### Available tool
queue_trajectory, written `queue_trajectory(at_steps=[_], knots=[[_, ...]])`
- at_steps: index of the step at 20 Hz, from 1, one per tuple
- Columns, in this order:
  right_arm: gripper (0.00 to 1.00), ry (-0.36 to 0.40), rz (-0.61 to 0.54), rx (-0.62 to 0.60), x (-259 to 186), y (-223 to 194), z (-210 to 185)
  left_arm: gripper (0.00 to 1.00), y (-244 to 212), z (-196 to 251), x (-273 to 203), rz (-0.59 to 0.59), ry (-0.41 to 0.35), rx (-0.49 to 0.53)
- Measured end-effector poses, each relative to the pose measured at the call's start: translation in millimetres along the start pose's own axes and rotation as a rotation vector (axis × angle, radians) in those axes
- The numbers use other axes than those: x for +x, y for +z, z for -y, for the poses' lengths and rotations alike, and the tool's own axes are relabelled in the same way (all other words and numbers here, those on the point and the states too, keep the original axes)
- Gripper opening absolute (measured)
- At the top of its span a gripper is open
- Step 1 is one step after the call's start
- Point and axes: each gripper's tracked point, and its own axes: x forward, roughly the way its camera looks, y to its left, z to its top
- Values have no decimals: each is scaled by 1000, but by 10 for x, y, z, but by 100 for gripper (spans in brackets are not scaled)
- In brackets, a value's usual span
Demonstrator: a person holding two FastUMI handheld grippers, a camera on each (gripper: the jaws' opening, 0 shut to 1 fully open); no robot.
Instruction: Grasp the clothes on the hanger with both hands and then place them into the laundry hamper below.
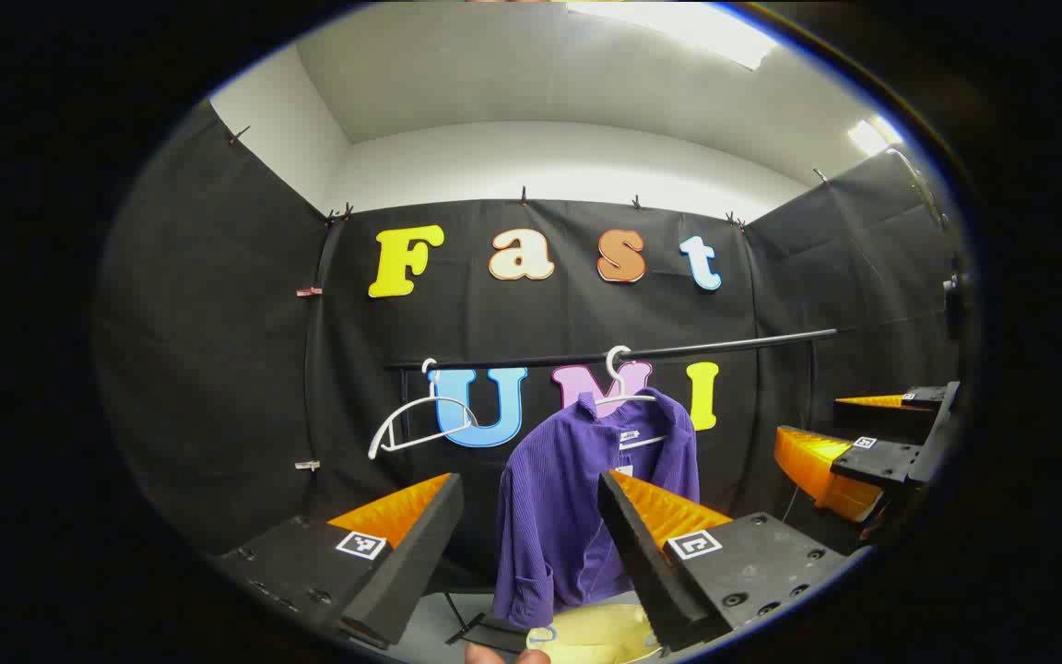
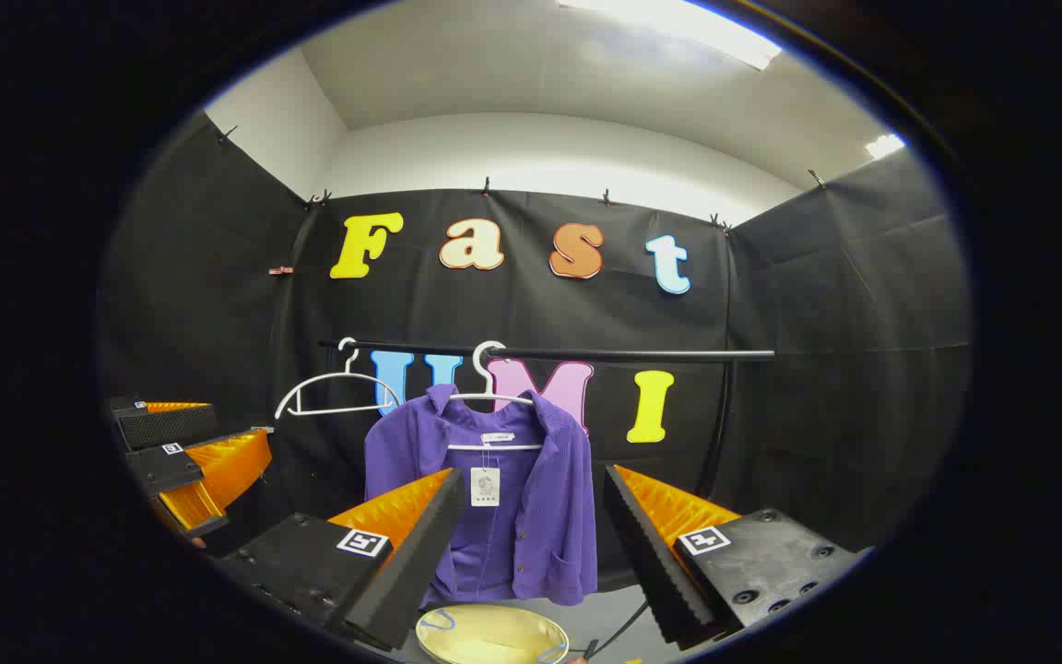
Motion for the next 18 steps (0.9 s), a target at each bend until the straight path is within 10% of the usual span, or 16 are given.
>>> queue_trajectory(at_steps=[18], knots=[[98,-12,-24,8,161,-90,92,95,-171,255,182,-32,-15,9]])
